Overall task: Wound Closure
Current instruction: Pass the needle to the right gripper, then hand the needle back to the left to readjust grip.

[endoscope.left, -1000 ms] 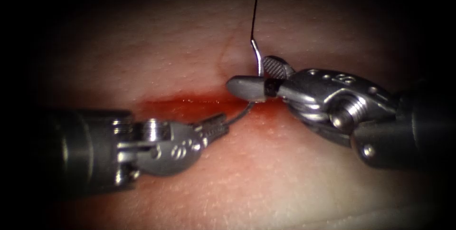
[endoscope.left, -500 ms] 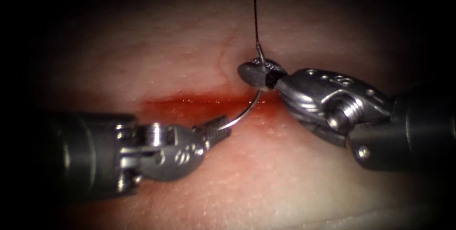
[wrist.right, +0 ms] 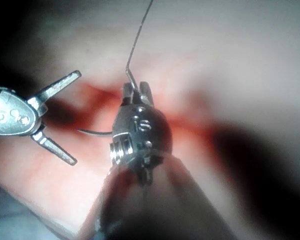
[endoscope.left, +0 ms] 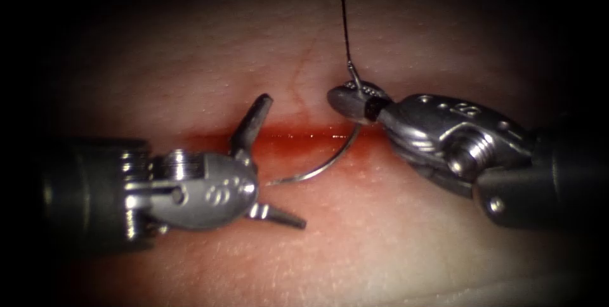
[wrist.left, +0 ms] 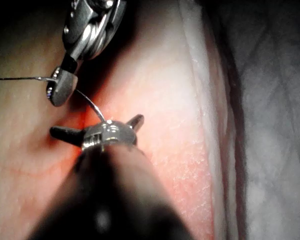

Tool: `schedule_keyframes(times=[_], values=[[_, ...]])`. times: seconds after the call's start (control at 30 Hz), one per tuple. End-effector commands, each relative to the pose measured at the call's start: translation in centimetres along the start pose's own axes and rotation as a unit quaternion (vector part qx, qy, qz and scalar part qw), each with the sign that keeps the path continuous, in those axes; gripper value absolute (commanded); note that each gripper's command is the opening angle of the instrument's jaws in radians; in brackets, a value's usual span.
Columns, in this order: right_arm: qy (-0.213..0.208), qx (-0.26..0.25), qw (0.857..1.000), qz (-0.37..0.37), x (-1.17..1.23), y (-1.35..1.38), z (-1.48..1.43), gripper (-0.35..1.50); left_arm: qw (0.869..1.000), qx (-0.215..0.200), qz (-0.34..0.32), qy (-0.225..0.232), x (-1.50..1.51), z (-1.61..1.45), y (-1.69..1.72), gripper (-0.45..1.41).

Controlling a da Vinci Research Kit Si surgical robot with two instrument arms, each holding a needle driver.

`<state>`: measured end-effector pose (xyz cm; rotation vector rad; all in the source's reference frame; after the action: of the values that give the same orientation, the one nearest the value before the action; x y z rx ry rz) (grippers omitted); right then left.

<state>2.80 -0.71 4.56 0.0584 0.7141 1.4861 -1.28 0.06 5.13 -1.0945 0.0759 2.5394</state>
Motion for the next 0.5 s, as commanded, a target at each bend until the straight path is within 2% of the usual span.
schedule_keyframes(times=[0.03, 0.1, 0.2, 0.27, 0.37, 0.43, 0.5], values=[[-0.003, 0.019, 1.000, -0.008, -0.02, -0.03, 0.07, -0.35, 1.000, -0.012, -0.020, 0.010, 0.02, 0.05, -0.02, 0.96], [-0.001, 0.030, 0.999, -0.016, 0.00, -0.03, 0.06, -0.35, 0.998, -0.032, -0.051, 0.025, 0.06, -0.02, -0.11, 0.78], [0.008, 0.054, 0.998, -0.041, 0.03, -0.03, 0.06, -0.35, 0.992, -0.062, -0.099, 0.043, 0.14, -0.11, -0.31, 0.62], [0.011, 0.062, 0.997, -0.051, 0.04, -0.02, 0.06, -0.35, 0.990, -0.071, -0.115, 0.049, 0.15, -0.12, -0.36, 0.61], [0.034, 0.101, 0.986, -0.129, 0.07, -0.02, 0.04, -0.35, 0.982, -0.093, -0.152, 0.064, 0.16, -0.10, -0.47, 0.64], [0.052, 0.120, 0.975, -0.182, 0.10, 0.00, 0.02, -0.35, 0.976, -0.114, -0.181, 0.052, 0.11, -0.06, -0.57, 0.67], [0.058, 0.125, 0.972, -0.188, 0.11, 0.00, 0.02, -0.35, 0.972, -0.125, -0.194, 0.051, 0.09, -0.04, -0.60, 0.69]])
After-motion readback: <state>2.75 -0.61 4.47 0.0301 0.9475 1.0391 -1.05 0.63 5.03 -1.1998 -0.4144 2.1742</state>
